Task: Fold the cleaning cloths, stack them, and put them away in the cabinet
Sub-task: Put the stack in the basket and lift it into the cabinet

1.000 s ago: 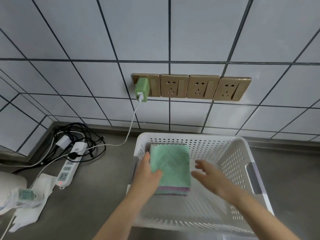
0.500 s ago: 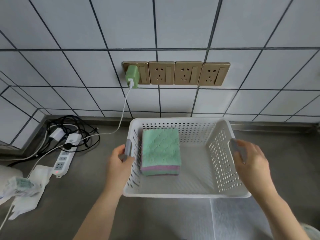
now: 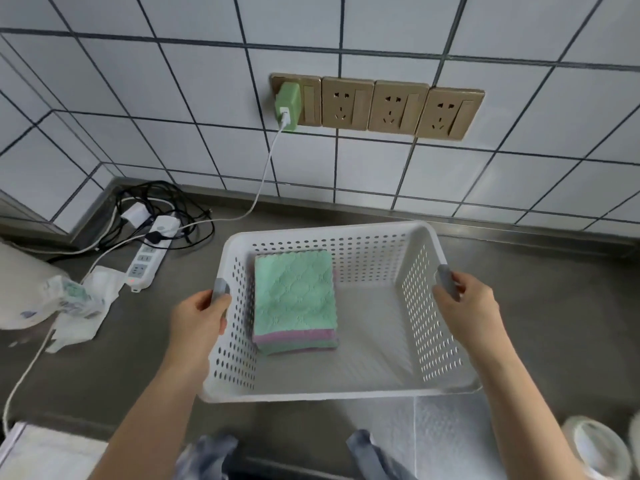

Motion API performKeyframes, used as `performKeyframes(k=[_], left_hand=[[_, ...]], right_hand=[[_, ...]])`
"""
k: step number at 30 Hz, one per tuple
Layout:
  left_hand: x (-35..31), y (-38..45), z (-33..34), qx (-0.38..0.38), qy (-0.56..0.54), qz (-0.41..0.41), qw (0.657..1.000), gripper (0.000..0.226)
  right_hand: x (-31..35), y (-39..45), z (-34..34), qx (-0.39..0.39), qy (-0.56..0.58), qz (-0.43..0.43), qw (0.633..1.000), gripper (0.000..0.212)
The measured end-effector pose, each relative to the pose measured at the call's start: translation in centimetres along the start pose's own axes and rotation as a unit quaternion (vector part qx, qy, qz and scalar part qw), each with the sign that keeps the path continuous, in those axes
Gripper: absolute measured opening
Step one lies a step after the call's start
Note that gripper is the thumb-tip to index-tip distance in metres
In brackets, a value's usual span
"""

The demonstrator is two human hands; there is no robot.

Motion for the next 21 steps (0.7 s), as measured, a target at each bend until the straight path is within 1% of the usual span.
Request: performKeyframes(k=[2, 4, 9, 14, 17, 21], left_hand=[[1.0, -0.5, -1.5, -0.011, -0.001, 0.0, 1.0, 0.025], [2.2, -1.0, -3.5, -0.027, -0.017, -0.006, 0.999, 0.02], [4.7, -1.3, -7.7, -0.076, -0.038, -0.034, 0.996, 0.009], [6.9, -0.4, -13.4, -0.106, -0.069, -0.059, 0.99, 0.008], [8.2, 1.0, -17.5, -0.104, -0.097, -0.072, 0.987, 0.01], [9.4, 3.5, -23.2, -0.063, -0.127, -0.07, 0.987, 0.023]], right_hand=[[0.7, -1.2, 0.5, 0.004, -0.004, -0.016, 1.0, 0.022], [1.8, -2.5, 1.6, 0.014, -0.012, -0.035, 0.999, 0.02], [4.5, -4.9, 4.8, 0.043, -0.031, -0.064, 0.997, 0.032], [8.1, -7.8, 9.0, 0.047, -0.062, -0.106, 0.991, 0.029], [10.4, -10.1, 11.8, 0.035, -0.082, -0.134, 0.987, 0.034], [13.4, -13.2, 15.9, 0.018, -0.091, -0.148, 0.985, 0.034]])
Point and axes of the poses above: each hand's wrist, its own y-axis towards the middle knuckle, its own z-axis out of the palm, x = y × z, the point moved 2 cm from there along y, towards the middle knuckle
